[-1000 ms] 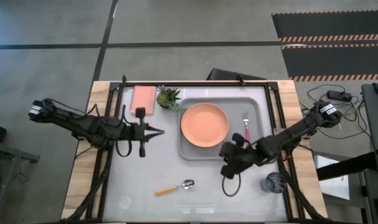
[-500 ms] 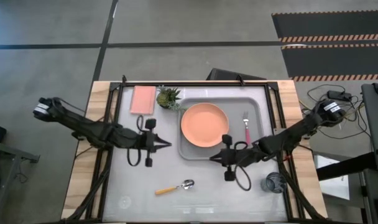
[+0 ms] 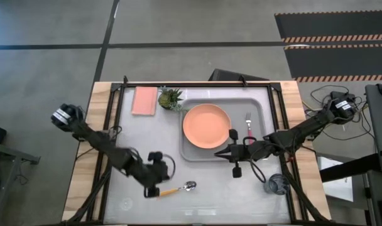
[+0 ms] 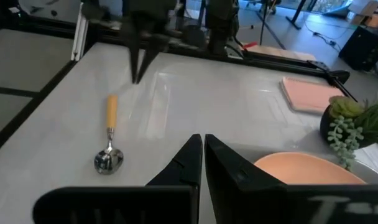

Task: Pick and place plate/cup/fork/spoon on tray
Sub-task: Put the orange spoon on the gray tray

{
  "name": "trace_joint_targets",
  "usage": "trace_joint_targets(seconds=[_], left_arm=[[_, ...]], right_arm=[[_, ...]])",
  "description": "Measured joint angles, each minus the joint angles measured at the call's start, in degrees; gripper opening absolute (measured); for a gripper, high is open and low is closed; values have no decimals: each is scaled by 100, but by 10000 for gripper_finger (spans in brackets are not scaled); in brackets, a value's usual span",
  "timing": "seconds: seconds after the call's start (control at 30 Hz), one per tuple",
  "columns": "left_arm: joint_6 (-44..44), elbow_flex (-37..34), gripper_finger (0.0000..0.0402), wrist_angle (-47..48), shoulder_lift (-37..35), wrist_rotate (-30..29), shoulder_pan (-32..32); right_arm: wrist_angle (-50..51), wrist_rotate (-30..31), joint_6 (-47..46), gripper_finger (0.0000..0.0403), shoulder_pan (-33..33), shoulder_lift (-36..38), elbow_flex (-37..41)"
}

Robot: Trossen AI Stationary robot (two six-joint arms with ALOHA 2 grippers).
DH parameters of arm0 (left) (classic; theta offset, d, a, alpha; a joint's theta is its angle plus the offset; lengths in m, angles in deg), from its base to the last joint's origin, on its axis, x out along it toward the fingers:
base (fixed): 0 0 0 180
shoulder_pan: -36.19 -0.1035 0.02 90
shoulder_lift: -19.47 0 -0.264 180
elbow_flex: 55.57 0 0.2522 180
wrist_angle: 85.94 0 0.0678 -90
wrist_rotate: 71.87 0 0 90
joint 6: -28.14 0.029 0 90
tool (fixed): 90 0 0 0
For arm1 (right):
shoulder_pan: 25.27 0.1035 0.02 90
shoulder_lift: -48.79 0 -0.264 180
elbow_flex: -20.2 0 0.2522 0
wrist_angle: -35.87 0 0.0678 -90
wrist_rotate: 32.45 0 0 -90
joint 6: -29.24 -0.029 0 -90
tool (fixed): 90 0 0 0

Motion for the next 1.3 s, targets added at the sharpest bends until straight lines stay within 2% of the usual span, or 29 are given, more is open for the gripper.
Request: trace_joint_targets(seconds=[0.23,0.37,0.53,0.67,0.9,1.0,1.13,1.3], left_arm=[[-310,275,0,164,778,0,244],[-331,229,0,157,919,16,253],[-292,227,6,-285,1020,-35,251],[-279,227,44,-684,1159,-33,251],[-171,227,148,-1373,1604,-126,240],[-216,224,178,-1522,1725,-175,238],[-316,210,188,-1811,1906,-174,259],[-312,192,175,-1838,2053,-184,257]], right_arm=[[6,-15,-448,8,16,-66,47],[-18,-27,-832,8,114,-105,163],[-269,-25,-950,8,184,-140,409],[-428,-1,-994,8,177,-142,506],[-630,-56,-1014,8,179,-142,533],[-665,-62,-966,8,179,-142,533],[-667,-64,-907,8,179,-142,533],[-666,-64,-905,8,179,-142,533]])
